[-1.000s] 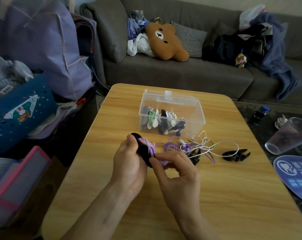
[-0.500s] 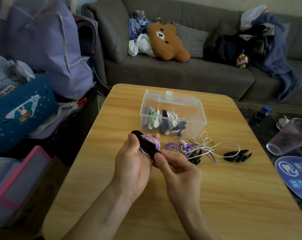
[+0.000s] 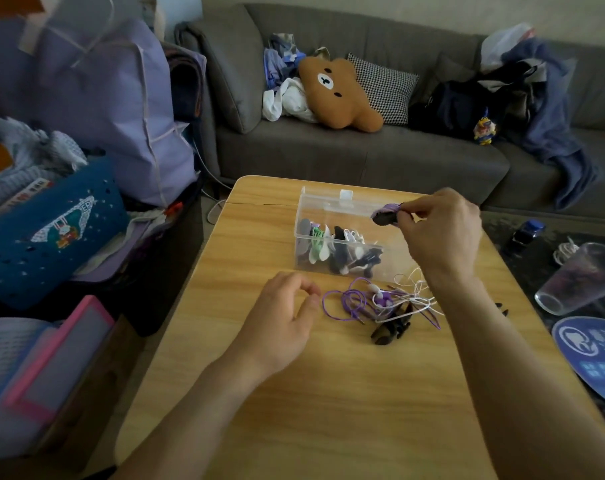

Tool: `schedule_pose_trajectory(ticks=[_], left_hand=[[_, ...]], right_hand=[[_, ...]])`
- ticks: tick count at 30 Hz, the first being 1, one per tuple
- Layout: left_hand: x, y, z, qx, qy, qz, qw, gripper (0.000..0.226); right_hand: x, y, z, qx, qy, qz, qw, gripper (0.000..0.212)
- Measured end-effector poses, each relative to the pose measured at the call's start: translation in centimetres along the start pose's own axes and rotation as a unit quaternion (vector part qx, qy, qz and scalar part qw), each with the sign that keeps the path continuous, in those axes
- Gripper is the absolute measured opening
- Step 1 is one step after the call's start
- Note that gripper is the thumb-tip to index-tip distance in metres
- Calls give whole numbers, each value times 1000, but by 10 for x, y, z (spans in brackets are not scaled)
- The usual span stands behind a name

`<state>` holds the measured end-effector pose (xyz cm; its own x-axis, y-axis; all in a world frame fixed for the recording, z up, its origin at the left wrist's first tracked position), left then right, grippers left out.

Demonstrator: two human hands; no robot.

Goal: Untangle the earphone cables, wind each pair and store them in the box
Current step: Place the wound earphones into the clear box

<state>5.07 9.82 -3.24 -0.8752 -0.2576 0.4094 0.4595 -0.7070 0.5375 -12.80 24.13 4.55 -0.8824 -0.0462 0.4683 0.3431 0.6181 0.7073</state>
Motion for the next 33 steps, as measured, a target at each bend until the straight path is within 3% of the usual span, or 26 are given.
schedule_pose_trajectory(ticks=[5, 9, 13, 14, 17, 20, 22, 27, 30, 33], left_hand=[[-2, -15, -3, 73, -30, -108, 991, 12], [-5, -23, -2, 97, -41, -157, 982, 24], [-5, -26, -1, 105, -41, -158, 981, 34], [-5, -27, -1, 107, -43, -155, 981, 35], [-3, -31, -1, 106, -55, -146, 982, 37], [-5, -36, -2, 144, -58, -167, 974, 36], [-8, -39, -2, 164, -63, -164, 971, 39], [-10, -40, 0, 207, -60, -135, 967, 48], [-9, -39, 3, 237, -62, -106, 964, 68], [-8, -38, 1, 211, -120, -155, 958, 86]], right_hand=[[13, -33, -2, -147, -35, -136, 979, 4], [10, -23, -9, -109, -13, -232, 967, 34], [-12, 19, -10, 17, 15, -107, 994, 38], [-20, 27, -5, 34, 4, -110, 993, 36], [-45, 30, 29, -43, -69, -242, 967, 26], [-69, 20, 54, -162, -96, -339, 922, 55], [-83, 10, 59, -109, -91, -329, 934, 58], [-98, 5, 54, 21, -43, -239, 970, 42], [-104, 5, 48, 76, -19, -266, 961, 34], [-109, 8, 41, 116, 42, -325, 937, 31]])
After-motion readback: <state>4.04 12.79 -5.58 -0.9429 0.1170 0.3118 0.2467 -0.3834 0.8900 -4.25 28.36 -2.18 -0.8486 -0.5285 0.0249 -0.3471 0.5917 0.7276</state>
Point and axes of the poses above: each hand's wrist, its own x-axis towards the middle knuckle, its own y-axis out of the back of the hand, z = x × y, the point moved 1 cm from there along x, towards the middle knuckle, and after that the axes turned 11 degrees about -y, right-handed, at the moved point
